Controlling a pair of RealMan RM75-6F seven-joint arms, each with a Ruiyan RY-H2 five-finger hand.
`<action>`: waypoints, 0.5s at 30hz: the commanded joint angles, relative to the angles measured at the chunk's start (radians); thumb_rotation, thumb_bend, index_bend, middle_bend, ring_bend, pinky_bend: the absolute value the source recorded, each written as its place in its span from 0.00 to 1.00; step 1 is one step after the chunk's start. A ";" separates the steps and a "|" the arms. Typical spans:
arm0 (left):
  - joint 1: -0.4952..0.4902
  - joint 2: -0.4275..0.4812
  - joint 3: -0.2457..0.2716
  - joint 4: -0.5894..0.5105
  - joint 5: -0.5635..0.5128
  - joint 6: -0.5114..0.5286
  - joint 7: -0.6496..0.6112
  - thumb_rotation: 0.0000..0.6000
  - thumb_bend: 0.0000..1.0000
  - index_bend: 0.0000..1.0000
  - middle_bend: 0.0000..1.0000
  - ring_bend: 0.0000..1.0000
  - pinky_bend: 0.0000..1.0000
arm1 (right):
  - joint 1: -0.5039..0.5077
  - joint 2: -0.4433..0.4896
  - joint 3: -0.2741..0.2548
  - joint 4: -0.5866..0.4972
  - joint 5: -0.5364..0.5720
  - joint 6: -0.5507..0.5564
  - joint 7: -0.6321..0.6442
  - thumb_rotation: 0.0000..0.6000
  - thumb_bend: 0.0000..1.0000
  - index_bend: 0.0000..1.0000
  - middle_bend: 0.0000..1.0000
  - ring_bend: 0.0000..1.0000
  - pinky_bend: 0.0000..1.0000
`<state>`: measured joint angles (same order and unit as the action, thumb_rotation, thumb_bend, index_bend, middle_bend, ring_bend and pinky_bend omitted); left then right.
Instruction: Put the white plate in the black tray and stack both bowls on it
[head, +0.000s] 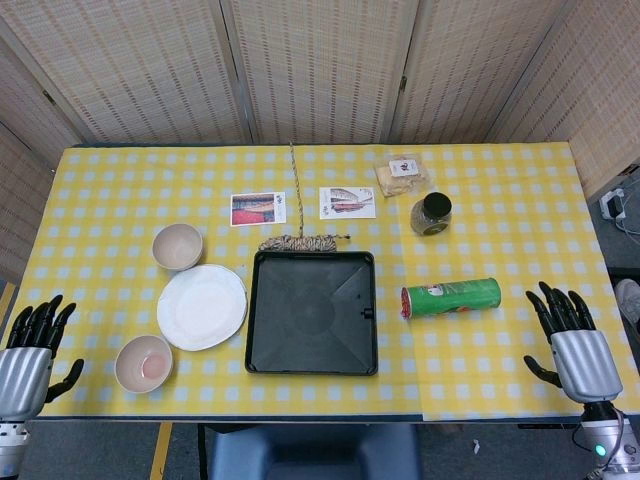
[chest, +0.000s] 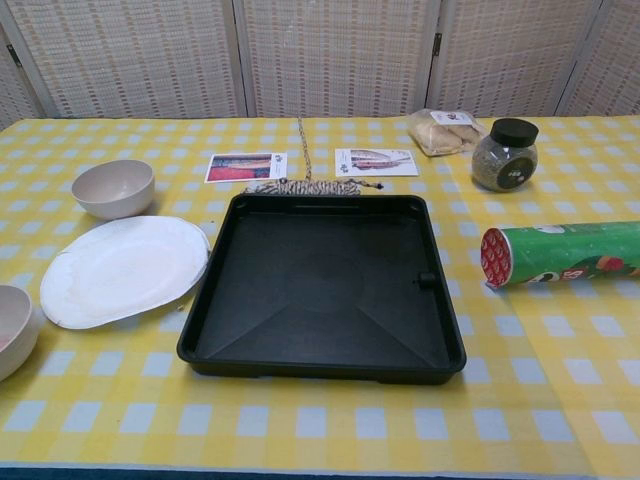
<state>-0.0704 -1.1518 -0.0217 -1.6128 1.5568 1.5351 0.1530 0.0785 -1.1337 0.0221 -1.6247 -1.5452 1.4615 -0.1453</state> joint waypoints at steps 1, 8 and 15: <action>-0.005 0.000 0.002 -0.002 0.003 -0.009 0.002 1.00 0.38 0.00 0.00 0.00 0.02 | 0.004 0.001 -0.004 0.002 -0.004 -0.009 -0.001 1.00 0.24 0.00 0.00 0.00 0.00; -0.010 -0.011 0.019 -0.001 0.050 -0.002 0.008 1.00 0.38 0.00 0.00 0.00 0.03 | -0.007 0.013 -0.021 0.003 -0.046 0.018 0.030 1.00 0.24 0.00 0.00 0.00 0.00; 0.009 -0.046 0.083 0.010 0.194 0.049 0.038 1.00 0.35 0.01 0.29 0.22 0.43 | -0.026 0.022 -0.039 -0.004 -0.102 0.067 0.045 1.00 0.24 0.00 0.00 0.00 0.00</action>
<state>-0.0712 -1.1782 0.0387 -1.6118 1.7088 1.5600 0.1725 0.0570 -1.1137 -0.0115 -1.6266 -1.6346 1.5182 -0.1022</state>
